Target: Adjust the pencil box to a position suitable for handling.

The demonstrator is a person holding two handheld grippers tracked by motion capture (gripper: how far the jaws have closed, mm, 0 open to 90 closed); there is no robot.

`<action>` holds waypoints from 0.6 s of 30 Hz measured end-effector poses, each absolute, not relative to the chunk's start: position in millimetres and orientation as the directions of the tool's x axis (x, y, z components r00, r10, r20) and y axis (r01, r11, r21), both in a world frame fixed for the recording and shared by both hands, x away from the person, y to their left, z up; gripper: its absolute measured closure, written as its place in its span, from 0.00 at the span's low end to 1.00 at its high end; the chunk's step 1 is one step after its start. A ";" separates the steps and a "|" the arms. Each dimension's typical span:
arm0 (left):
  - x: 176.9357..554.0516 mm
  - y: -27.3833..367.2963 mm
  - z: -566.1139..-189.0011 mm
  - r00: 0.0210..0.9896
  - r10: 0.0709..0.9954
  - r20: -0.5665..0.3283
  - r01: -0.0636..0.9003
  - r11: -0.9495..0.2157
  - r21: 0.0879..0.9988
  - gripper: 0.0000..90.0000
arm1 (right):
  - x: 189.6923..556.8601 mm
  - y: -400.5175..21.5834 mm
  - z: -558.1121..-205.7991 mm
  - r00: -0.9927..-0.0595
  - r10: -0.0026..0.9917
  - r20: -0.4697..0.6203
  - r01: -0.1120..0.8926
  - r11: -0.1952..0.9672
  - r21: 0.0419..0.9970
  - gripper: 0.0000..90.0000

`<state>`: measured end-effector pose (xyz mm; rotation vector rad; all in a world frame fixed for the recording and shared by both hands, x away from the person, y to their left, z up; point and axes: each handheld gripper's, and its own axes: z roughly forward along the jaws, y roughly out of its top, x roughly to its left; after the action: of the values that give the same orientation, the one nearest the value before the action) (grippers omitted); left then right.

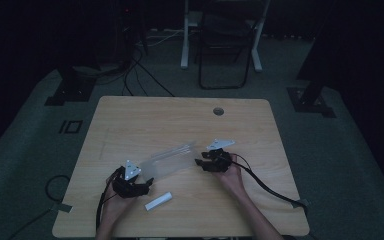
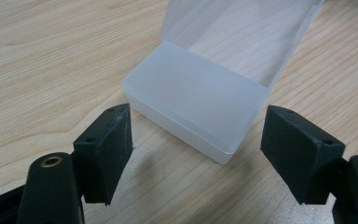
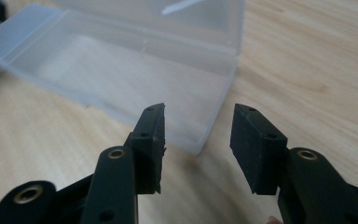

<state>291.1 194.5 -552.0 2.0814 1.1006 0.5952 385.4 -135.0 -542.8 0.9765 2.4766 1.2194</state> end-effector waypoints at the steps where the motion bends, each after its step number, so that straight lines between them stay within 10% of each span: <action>1: 291.2 194.2 -552.1 0.533 0.843 0.072 0.522 -0.395 0.756 0.28 | 384.7 -136.4 -543.5 -0.761 0.642 0.091 0.467 0.445 0.764 0.60; 18: 294.0 193.6 -553.6 0.503 0.859 0.093 0.536 -0.394 0.747 0.27 | 400.7 -121.5 -556.4 -0.762 0.645 0.058 0.469 0.489 0.735 0.92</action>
<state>294.0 193.6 -553.6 2.0851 1.1381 0.6296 400.7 -121.5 -556.4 0.9552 2.5090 1.1335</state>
